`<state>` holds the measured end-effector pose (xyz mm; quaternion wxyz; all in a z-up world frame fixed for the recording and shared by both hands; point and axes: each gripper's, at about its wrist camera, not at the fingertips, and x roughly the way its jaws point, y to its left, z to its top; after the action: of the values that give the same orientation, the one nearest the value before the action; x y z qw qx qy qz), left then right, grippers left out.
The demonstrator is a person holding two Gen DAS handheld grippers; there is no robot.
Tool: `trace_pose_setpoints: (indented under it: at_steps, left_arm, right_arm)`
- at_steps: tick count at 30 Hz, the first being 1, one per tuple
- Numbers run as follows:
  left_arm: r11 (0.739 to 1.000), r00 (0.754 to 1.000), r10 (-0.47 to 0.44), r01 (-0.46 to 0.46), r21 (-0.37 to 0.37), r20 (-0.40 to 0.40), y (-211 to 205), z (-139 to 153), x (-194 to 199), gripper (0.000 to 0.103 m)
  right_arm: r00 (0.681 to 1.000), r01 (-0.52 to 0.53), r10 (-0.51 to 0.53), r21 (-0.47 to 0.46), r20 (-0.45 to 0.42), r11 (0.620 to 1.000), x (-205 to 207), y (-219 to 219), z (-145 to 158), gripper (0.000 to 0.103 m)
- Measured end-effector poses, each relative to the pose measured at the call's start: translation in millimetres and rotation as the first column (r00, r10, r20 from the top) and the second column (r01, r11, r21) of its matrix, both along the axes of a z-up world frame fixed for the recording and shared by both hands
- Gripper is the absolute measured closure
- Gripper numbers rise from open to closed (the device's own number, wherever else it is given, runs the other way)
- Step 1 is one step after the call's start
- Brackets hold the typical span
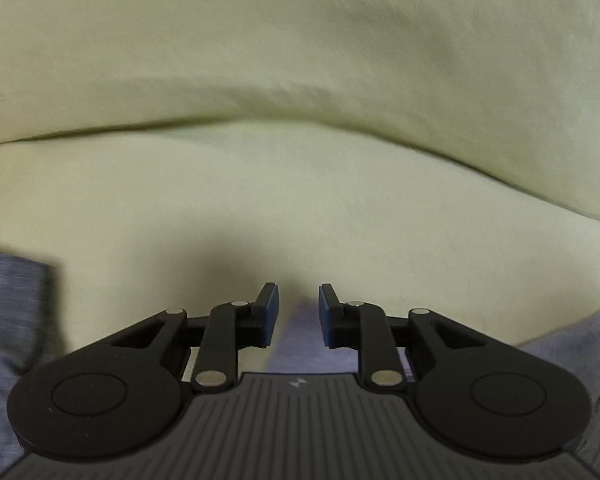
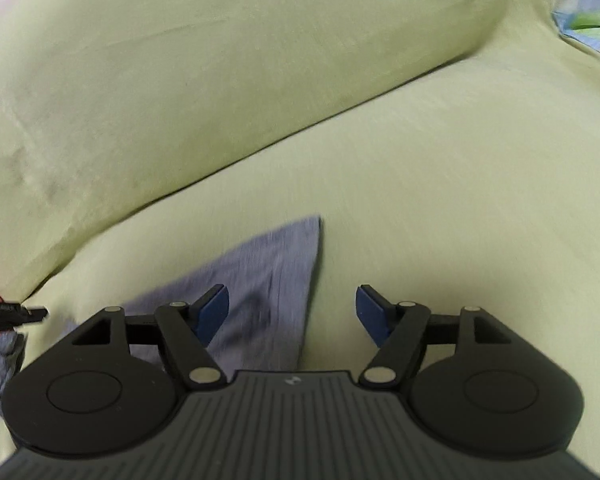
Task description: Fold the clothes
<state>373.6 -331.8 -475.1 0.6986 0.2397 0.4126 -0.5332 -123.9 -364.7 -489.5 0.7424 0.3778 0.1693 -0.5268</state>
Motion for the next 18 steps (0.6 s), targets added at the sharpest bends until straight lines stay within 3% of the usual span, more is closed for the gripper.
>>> trace_pose_setpoints:
  at_steps: [6,7,8,10,11,13,17,18]
  left_arm:
    - [0.999,0.992,0.038,-0.039,-0.003,-0.119,5,-15,0,0.072]
    - [0.999,0.992,0.043,-0.044,-0.004,-0.12,3,-16,1,0.07]
    - [0.999,0.992,0.045,-0.046,-0.005,-0.117,2,-16,1,0.068]
    - [0.998,0.99,0.054,-0.056,-0.009,-0.127,-3,-17,1,0.066]
    - [0.998,0.988,0.066,-0.068,-0.01,-0.142,-8,-20,3,0.063]
    - [0.996,0.982,0.079,-0.083,-0.016,-0.171,-5,-17,7,0.061]
    - [0.995,0.982,0.084,-0.091,-0.034,-0.171,-9,-11,10,0.06]
    - [0.995,0.982,0.086,-0.093,-0.034,-0.17,-6,-9,10,0.06]
  right_arm:
    - [1.0,-0.004,0.004,0.006,-0.011,1.0,14,-38,-14,0.039]
    - [0.999,-0.036,0.036,0.004,-0.019,0.999,21,-44,-18,0.08]
    - [0.997,-0.067,0.067,0.002,-0.026,0.998,28,-50,-21,0.1]
    - [0.99,-0.126,0.123,-0.036,-0.075,0.991,43,-51,-21,0.099]
    - [0.981,-0.142,0.13,-0.072,-0.143,0.987,50,-49,-18,0.099]
    - [0.966,-0.098,0.055,-0.161,-0.251,0.982,51,-43,-6,0.1]
    - [0.96,0.023,-0.093,-0.253,-0.266,0.967,30,-29,11,0.1]
    - [0.944,0.062,-0.145,-0.272,-0.295,0.96,25,-21,11,0.1]
